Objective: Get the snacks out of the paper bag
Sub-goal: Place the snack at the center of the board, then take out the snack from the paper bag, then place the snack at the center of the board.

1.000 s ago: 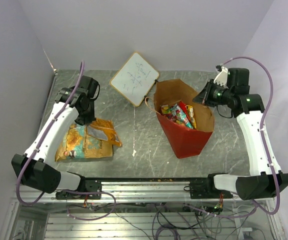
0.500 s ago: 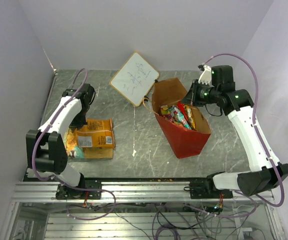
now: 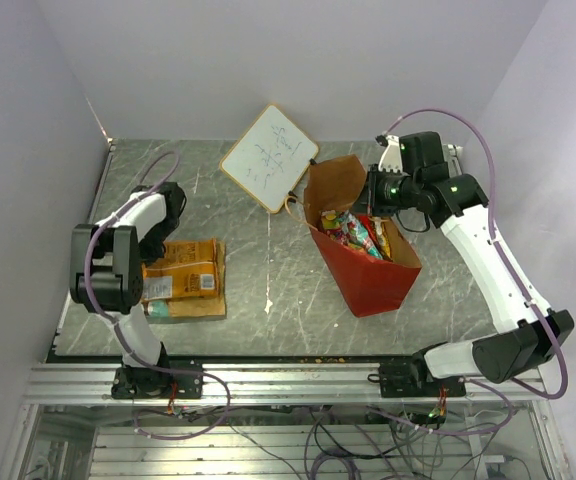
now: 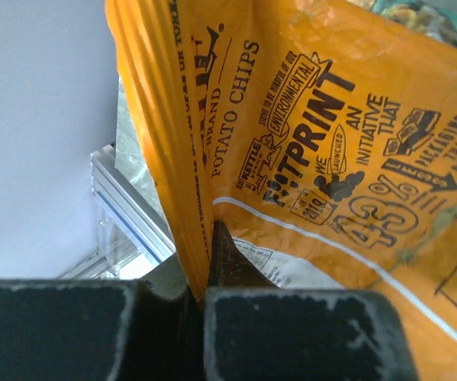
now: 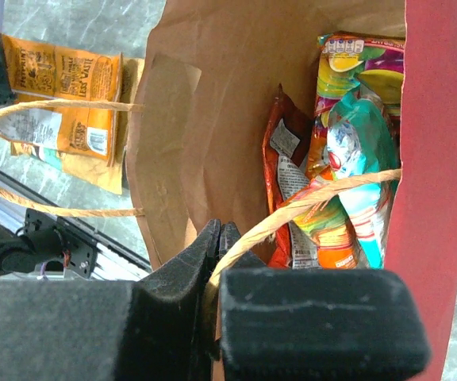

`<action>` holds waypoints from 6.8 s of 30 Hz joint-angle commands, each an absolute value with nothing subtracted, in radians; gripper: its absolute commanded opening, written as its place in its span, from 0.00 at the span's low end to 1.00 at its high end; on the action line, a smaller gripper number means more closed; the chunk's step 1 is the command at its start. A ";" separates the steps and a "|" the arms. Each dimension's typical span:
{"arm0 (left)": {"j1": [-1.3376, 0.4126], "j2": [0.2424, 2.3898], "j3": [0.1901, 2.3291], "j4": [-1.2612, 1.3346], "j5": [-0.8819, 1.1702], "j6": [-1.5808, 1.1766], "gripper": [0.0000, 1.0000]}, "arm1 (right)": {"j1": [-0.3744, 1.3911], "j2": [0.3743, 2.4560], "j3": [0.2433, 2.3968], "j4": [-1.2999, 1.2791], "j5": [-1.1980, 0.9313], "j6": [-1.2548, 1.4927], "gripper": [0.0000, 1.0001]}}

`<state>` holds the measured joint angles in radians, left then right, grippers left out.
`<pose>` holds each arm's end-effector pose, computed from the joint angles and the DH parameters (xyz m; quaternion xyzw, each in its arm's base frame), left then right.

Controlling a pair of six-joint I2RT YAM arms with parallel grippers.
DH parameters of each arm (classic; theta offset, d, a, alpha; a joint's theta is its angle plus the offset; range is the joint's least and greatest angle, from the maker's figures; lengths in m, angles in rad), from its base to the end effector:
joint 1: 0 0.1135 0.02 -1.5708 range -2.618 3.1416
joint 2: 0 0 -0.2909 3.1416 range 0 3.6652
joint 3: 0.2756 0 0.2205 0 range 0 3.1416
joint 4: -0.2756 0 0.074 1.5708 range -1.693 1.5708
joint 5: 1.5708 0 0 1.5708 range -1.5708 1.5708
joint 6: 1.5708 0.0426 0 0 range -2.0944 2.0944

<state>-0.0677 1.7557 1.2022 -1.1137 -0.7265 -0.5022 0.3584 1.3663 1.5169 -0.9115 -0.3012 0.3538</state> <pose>0.2766 0.0096 0.2336 -0.1845 0.9154 0.3532 0.0565 0.2248 0.0977 0.4104 -0.0612 0.9086 0.2650 0.3170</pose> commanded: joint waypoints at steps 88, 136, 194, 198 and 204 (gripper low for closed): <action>-0.824 1.622 1.390 -0.476 -0.060 -0.974 0.81 | 0.364 1.206 1.468 -0.627 -0.567 0.371 0.00; -0.741 1.579 1.718 -0.429 0.242 -0.906 0.07 | 0.362 1.236 1.701 -0.931 0.075 0.198 0.00; -0.172 1.229 1.336 -1.022 -0.783 -0.951 0.07 | 0.362 1.266 1.696 -0.931 -0.076 0.199 0.00; -0.071 1.272 1.308 -0.946 -0.759 -0.993 0.07 | 0.364 1.266 1.684 -0.925 -0.096 0.206 0.00; -0.016 1.215 1.107 -0.818 -0.718 -1.066 0.07 | 0.364 1.267 1.667 -0.920 -0.109 0.213 0.00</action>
